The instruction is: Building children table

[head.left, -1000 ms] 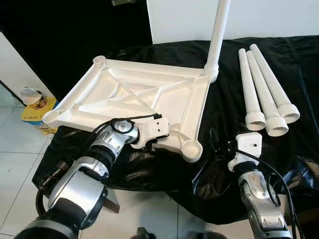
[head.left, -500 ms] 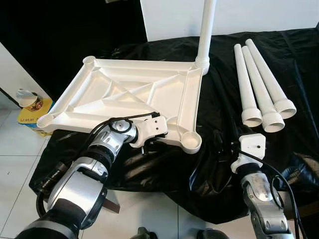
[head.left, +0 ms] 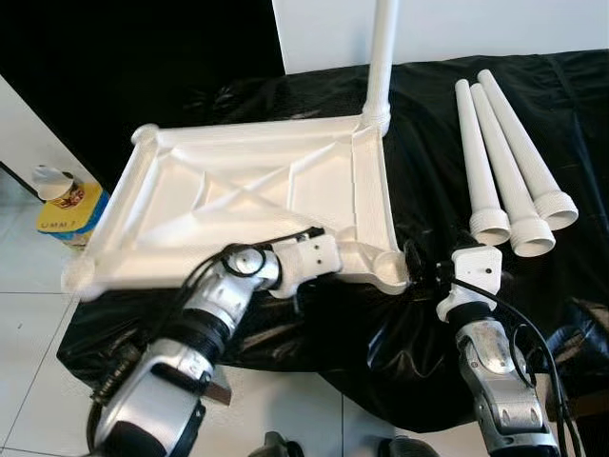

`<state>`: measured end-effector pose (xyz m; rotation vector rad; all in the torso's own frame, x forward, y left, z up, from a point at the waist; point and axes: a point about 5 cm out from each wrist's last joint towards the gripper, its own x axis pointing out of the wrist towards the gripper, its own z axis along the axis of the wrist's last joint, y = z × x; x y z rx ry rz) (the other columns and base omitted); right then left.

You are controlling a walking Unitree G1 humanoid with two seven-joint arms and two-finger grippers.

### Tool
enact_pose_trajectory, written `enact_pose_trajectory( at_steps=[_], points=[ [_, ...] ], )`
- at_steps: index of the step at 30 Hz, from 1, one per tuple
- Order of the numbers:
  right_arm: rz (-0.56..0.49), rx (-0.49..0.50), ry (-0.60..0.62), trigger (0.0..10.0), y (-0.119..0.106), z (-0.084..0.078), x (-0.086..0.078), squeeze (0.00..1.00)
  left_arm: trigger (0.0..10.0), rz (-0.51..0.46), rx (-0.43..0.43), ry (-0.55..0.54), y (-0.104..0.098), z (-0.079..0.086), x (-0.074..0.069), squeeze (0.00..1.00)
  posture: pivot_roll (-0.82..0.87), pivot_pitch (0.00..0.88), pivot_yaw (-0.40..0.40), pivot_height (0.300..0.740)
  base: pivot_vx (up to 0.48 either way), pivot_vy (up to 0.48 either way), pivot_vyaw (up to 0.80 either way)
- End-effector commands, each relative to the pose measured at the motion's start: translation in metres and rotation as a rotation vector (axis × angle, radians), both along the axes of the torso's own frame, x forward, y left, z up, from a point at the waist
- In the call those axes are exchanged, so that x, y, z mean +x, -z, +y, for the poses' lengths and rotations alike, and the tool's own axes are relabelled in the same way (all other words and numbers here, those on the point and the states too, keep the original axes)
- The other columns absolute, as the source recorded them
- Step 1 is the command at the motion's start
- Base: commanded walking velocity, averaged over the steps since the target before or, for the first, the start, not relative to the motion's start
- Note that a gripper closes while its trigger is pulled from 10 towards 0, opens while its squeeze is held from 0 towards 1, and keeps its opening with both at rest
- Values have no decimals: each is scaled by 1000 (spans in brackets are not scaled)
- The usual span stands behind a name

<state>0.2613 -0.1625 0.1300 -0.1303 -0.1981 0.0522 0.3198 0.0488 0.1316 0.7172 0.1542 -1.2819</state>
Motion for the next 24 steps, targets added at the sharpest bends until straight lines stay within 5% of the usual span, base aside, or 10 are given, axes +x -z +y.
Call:
enact_pose_trajectory(
  at_steps=[1, 2, 3, 4, 7, 8, 14, 15, 16, 24],
  points=[
    [13, 5, -10, 10000, 4, 4, 1, 0, 0, 17, -42, -82, 14, -4, -7, 0, -108, 57, 98, 740, 0, 0, 0],
    [13, 5, -10, 10000, 4, 4, 1, 0, 0, 17, -42, -82, 14, -4, -7, 0, -108, 57, 98, 740, 0, 0, 0],
    [13, 5, -9, 10000, 4, 4, 1, 0, 6667, 16, -48, -77, 14, -7, -10, 0, -107, 53, 98, 740, 0, 0, 0],
    [12, 5, -9, 10000, 4, 4, 2, 0, 10000, 16, -53, -71, 14, -11, -13, 0, -106, 47, 97, 740, 0, 0, 0],
    [6, 5, 0, 10000, 3, 3, 4, 0, 10000, 26, -72, -77, 14, -14, -17, 0, -105, 42, 96, 740, 0, 0, 0],
    [1, 6, 9, 10000, 2, 3, 6, 0, 10000, 26, -85, -86, 14, -15, -18, 427, -104, 40, 95, 740, 0, 0, 0],
    [-6, 7, 20, 10000, 1, 2, 9, 0, 10000, 29, -91, -114, 10, -14, -22, 427, -103, 39, 94, 740, 0, 0, 0],
    [-9, 6, 41, 10000, 0, 0, 11, 0, 10000, 26, -106, -119, 7, -14, -21, 714, -99, 34, 91, 740, 0, 0, 0],
    [-9, -3, 97, 10000, -1, -6, 17, 0, 10000, 43, -177, -160, -2, -15, -18, 0, -97, 28, 87, 740, 0, 0, 0],
    [-32, -3, 211, 10000, -9, -19, 34, 0, 10000, 21, -358, -300, -23, -9, -10, 0, -95, 13, 77, 740, 0, 0, 0]
  ],
)
